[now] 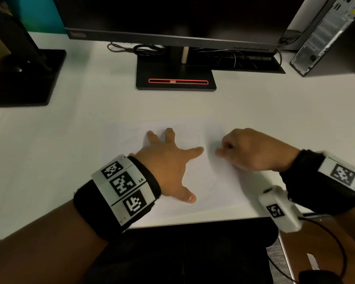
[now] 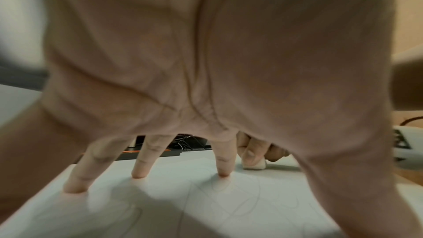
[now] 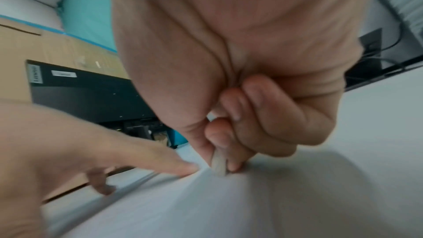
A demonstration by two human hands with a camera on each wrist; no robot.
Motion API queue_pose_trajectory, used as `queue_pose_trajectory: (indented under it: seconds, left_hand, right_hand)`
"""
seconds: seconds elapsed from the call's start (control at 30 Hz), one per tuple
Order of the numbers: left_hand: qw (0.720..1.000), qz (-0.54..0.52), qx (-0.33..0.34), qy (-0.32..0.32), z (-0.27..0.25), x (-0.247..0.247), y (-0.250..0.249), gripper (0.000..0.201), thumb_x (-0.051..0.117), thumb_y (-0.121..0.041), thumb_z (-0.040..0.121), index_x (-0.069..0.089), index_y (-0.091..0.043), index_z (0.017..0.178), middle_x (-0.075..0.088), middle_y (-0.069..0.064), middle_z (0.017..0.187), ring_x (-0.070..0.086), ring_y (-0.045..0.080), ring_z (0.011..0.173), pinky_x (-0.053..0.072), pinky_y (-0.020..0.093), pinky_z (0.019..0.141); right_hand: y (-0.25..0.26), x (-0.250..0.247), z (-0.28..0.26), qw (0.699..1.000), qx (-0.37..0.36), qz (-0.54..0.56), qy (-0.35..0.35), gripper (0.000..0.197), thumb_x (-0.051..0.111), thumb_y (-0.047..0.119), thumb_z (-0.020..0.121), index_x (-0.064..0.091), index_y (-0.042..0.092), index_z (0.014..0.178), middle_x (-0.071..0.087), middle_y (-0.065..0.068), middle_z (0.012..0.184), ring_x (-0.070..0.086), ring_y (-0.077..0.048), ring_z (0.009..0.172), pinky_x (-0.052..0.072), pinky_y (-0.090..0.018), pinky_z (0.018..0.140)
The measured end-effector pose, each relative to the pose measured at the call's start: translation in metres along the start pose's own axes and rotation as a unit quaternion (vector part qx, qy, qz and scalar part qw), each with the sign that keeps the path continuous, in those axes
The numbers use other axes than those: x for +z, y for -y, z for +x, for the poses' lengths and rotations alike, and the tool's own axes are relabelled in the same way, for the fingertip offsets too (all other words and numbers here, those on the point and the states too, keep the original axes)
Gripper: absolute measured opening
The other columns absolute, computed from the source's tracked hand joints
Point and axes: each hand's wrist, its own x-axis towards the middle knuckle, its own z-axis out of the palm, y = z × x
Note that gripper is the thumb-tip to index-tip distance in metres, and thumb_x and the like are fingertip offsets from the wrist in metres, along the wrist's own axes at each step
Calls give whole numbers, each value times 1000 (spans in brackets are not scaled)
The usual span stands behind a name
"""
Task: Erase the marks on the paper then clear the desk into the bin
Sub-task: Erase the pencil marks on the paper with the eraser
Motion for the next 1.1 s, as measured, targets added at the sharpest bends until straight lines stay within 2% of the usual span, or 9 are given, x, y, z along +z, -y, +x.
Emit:
queue_pose_trajectory:
  seconds: [0.1, 0.27, 0.4, 0.53, 0.67, 0.73, 0.83, 0.97, 1.1]
  left_hand:
    - [1000, -5, 1, -2, 0, 0, 1, 113, 71, -77, 69, -12, -66, 145, -22, 6, 161, -20, 53, 145, 35, 68, 108]
    - [1000, -1, -2, 1, -1, 0, -1, 112, 70, -77, 70, -11, -65, 146, -23, 8, 161, -20, 52, 146, 34, 68, 109]
    - [1000, -5, -2, 0, 0, 0, -1, 113, 71, -76, 70, -12, -65, 146, -22, 7, 161, -20, 53, 146, 34, 68, 109]
    - [1000, -1, -3, -2, 0, 1, 0, 113, 71, -77, 69, -11, -65, 146, -22, 7, 162, -19, 52, 146, 33, 69, 109]
    - [1000, -4, -2, -4, 1, 1, 0, 113, 72, -77, 69, -11, -65, 145, -21, 7, 161, -19, 53, 146, 35, 69, 108]
    - [1000, -2, -2, -5, 2, 1, 0, 113, 71, -77, 69, -11, -65, 145, -20, 7, 161, -19, 53, 146, 35, 69, 108]
    - [1000, -1, -3, -3, 1, 1, 0, 113, 71, -77, 69, -12, -66, 145, -21, 7, 161, -19, 53, 146, 34, 69, 108]
    - [1000, -4, -4, -2, 2, 1, -1, 113, 72, -76, 69, -10, -64, 146, -21, 7, 160, -19, 53, 146, 35, 69, 108]
    - [1000, 1, -4, 1, 2, 0, -1, 113, 71, -76, 71, -12, -65, 146, -24, 8, 161, -20, 54, 145, 34, 69, 108]
  right_hand:
    - [10, 9, -6, 998, -41, -12, 49, 44, 52, 37, 103, 48, 12, 66, 50, 1, 62, 44, -13, 56, 33, -24, 53]
    - [0, -2, 3, 1000, 2, 9, 6, 45, 52, 35, 102, 46, 10, 65, 47, -1, 61, 43, -17, 57, 34, -30, 55]
    - [10, 7, -3, 997, -44, -5, 58, 45, 52, 37, 102, 47, 14, 64, 48, 2, 61, 44, -13, 57, 33, -27, 56]
    - [4, -3, 4, 1000, -4, 5, 17, 45, 52, 35, 103, 45, 11, 66, 46, 0, 60, 40, -13, 55, 31, -27, 54]
    - [13, 8, -1, 997, -54, -8, 52, 44, 52, 36, 103, 48, 12, 66, 50, 1, 62, 44, -13, 56, 33, -26, 54]
    - [12, 5, 1, 997, -44, 0, 55, 44, 53, 37, 102, 47, 13, 65, 47, 2, 60, 42, -13, 55, 33, -27, 55]
    - [8, -2, 7, 1000, -13, 12, 18, 46, 53, 36, 102, 44, 12, 64, 45, 1, 59, 40, -14, 55, 32, -27, 54]
    - [16, 11, 1, 997, -60, 2, 43, 44, 52, 37, 102, 47, 12, 66, 50, -1, 62, 44, -15, 57, 35, -28, 55]
    - [12, 1, 7, 999, -25, 7, 23, 46, 52, 36, 102, 45, 12, 65, 45, 1, 58, 41, -14, 55, 33, -28, 54]
